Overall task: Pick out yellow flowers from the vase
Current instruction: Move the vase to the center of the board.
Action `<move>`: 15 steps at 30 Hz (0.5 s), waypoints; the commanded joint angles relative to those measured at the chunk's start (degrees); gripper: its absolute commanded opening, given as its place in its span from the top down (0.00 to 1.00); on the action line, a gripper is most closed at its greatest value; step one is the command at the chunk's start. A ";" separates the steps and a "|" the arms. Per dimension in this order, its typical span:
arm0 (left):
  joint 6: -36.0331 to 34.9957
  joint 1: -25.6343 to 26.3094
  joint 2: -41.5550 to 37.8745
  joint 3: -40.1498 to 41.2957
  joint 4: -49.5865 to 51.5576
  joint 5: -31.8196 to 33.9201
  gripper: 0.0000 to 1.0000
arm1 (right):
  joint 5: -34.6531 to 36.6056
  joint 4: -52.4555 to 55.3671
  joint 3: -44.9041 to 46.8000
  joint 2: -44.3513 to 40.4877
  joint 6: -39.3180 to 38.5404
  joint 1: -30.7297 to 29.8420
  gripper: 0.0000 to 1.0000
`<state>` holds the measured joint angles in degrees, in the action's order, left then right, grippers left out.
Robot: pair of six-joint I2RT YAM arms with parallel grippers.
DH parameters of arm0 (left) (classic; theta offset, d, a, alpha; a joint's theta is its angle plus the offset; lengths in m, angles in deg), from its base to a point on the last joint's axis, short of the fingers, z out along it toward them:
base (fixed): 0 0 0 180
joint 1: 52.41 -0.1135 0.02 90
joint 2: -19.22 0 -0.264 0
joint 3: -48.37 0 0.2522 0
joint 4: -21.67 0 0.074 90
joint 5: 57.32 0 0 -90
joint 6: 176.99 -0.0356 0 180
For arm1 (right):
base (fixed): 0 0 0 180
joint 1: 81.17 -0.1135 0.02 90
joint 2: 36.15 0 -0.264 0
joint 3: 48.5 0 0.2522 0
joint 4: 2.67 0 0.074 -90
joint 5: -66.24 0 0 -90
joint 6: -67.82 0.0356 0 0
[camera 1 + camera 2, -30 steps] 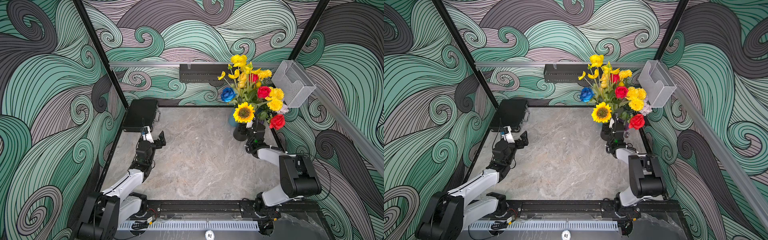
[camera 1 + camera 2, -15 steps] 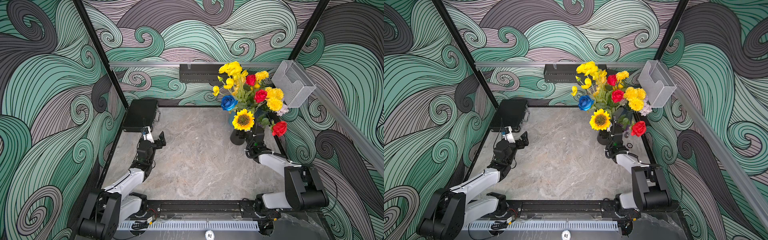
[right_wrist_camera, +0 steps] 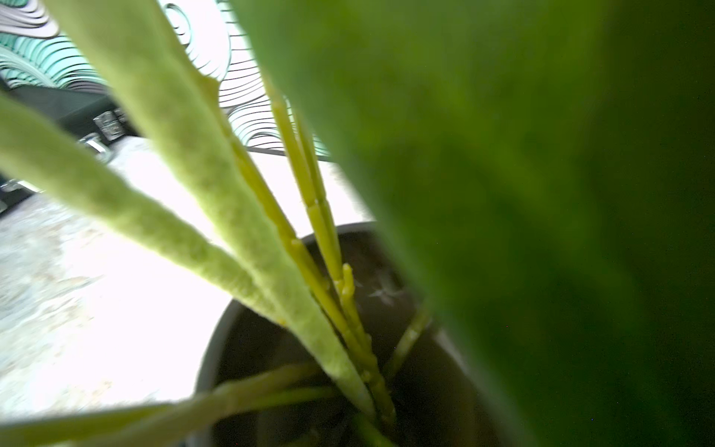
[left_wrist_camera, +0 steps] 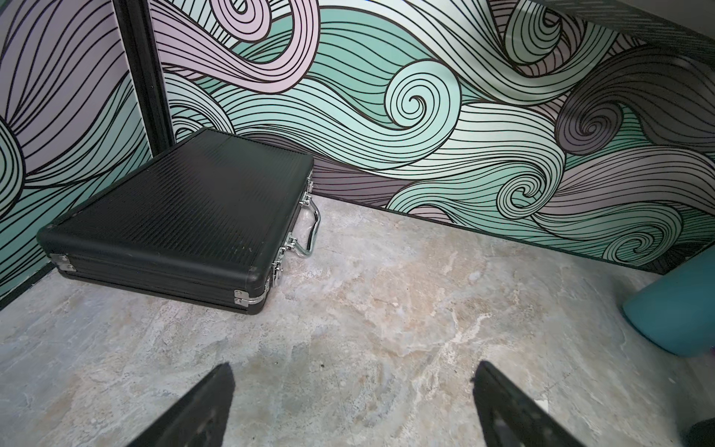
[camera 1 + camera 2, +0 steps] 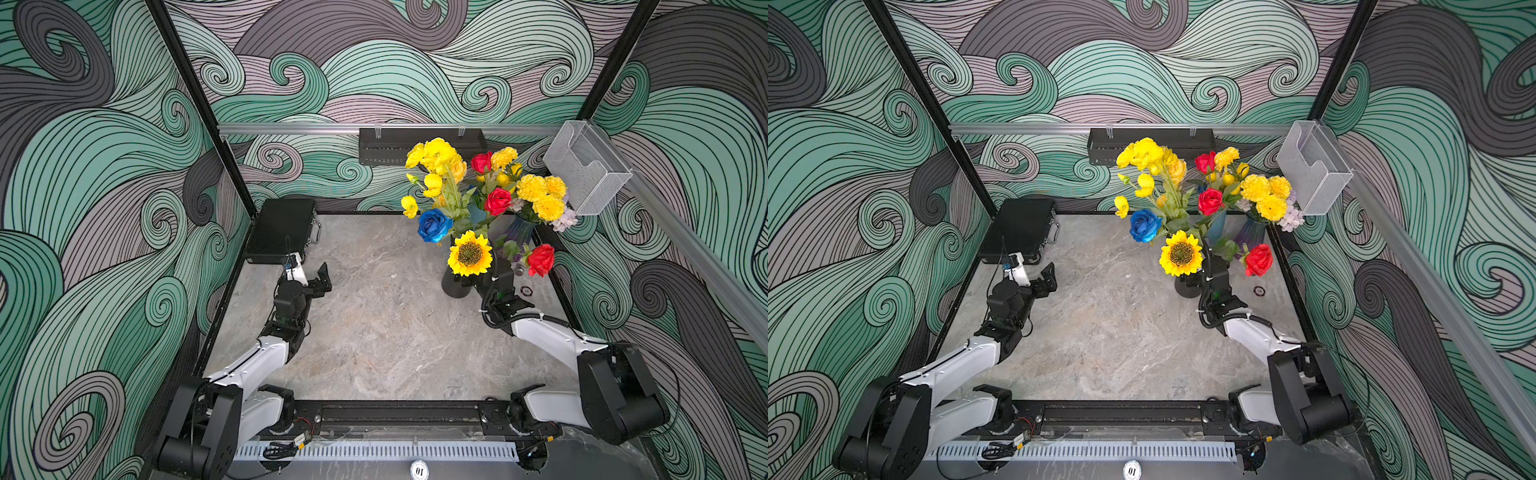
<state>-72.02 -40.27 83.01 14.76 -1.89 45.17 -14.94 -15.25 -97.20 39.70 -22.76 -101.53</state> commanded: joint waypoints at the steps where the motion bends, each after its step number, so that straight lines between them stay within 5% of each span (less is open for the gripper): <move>1: -0.63 -0.32 -0.64 0.08 -0.50 1.01 0.05 | 0.25 -3.66 -1.00 -1.65 1.04 -2.95 0.60; 15: -0.27 -0.40 0.03 0.10 -0.69 1.47 0.06 | 1.82 -5.60 -5.93 5.17 1.53 -14.62 0.63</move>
<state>-72.00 -40.27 83.03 14.76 -1.89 45.79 -12.78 -15.91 -100.19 43.48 -22.47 -113.75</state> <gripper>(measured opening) 0.943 0.807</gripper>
